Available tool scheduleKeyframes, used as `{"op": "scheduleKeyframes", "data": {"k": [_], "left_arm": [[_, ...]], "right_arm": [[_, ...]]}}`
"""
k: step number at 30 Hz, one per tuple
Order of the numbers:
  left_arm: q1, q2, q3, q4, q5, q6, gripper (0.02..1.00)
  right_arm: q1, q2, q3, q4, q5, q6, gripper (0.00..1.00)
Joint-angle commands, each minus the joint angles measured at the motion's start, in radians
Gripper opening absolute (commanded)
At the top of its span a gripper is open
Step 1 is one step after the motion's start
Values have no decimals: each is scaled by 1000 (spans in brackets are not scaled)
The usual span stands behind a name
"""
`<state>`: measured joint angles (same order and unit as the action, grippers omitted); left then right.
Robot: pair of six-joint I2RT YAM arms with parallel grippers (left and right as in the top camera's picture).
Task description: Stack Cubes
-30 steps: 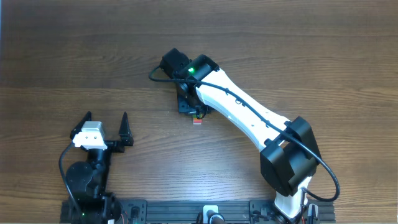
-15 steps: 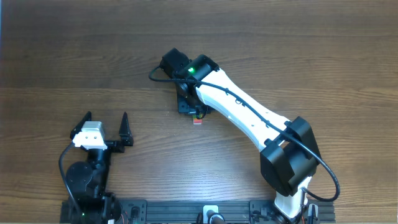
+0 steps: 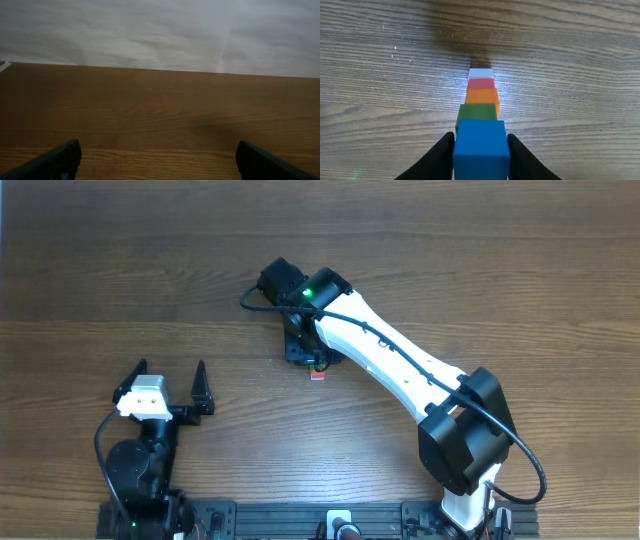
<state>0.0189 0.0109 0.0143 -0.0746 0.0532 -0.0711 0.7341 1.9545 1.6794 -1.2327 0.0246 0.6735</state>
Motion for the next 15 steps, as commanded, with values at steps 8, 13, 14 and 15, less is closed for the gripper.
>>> {"op": "scheduleKeyframes", "data": {"k": [8,13,14,15], "left_arm": [[-6,-5,-8,3,6,11,998],[-6,-5,-8,3,6,11,998],[-6,-5,-8,3,6,11,996],[-6,-5,-8,3,6,11,998]], "right_arm": [[6,11,26,9,-2,2,660],[1,-3,27,58,29,-46,991],[-3,-10,27,68,39,-57,993],[-10,-18,27,79,52,-71,991]]}}
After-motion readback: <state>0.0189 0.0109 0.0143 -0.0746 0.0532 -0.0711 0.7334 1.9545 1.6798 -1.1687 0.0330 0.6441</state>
